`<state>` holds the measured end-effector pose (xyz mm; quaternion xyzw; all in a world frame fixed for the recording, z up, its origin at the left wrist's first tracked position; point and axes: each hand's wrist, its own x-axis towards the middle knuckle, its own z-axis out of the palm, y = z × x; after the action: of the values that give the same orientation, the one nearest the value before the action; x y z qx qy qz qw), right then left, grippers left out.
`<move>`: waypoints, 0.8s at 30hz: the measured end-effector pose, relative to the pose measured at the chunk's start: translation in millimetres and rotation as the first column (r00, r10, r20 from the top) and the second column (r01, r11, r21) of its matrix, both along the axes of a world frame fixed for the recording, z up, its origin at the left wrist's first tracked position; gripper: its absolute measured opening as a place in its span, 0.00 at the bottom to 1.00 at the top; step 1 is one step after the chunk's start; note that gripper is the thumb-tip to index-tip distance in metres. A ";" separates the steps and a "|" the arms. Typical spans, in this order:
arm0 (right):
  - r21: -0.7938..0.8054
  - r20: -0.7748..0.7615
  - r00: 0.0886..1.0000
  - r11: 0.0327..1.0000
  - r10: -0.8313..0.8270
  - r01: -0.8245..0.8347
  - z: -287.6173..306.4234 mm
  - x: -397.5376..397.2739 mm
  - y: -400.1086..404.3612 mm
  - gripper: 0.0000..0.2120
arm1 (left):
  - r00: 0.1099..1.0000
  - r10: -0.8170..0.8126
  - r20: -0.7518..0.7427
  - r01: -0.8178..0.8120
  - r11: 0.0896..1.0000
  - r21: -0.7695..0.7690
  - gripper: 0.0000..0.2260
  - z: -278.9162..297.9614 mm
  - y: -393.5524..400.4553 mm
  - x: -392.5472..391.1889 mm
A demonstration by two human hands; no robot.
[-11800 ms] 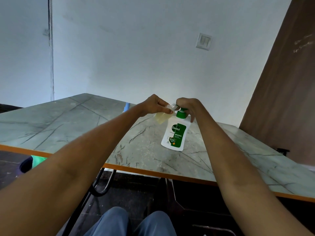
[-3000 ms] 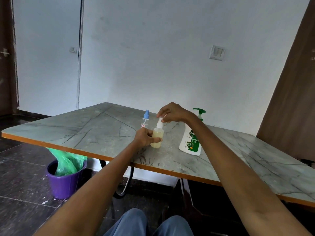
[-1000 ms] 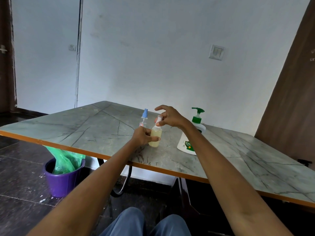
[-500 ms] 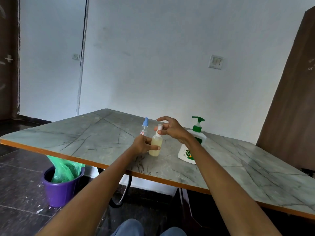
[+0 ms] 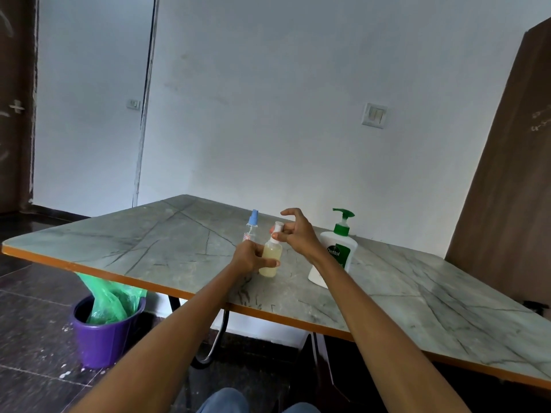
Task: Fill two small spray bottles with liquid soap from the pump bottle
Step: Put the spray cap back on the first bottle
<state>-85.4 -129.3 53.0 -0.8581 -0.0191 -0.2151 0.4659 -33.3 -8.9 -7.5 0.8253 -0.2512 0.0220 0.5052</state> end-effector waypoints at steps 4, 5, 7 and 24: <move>-0.009 -0.133 0.987 0.996 0.089 -0.091 5.2 0.3 -9.6 0.25 | 0.992 -0.105 -0.069 0.106 0.994 0.018 0.13 2.8 8.2 6.7; -0.017 -0.131 0.988 0.996 0.085 -0.088 7.3 0.3 -10.5 0.25 | 0.988 -0.132 -0.086 0.134 0.991 0.018 0.14 4.5 11.2 8.5; -0.027 -0.122 0.990 0.997 0.067 -0.071 11.3 0.6 -11.7 0.25 | 0.977 -0.182 -0.115 0.187 0.982 0.032 0.16 6.5 14.9 10.9; -0.044 0.018 0.997 0.996 -0.076 0.077 -1.3 9.7 -3.1 0.27 | 0.998 -0.054 0.017 0.053 0.996 0.069 0.21 -3.6 -0.7 13.0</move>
<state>-75.7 -132.4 51.7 -0.8666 0.0053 -0.2392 0.4379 -20.4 -9.6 -11.1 0.8348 -0.2786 0.0075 0.4749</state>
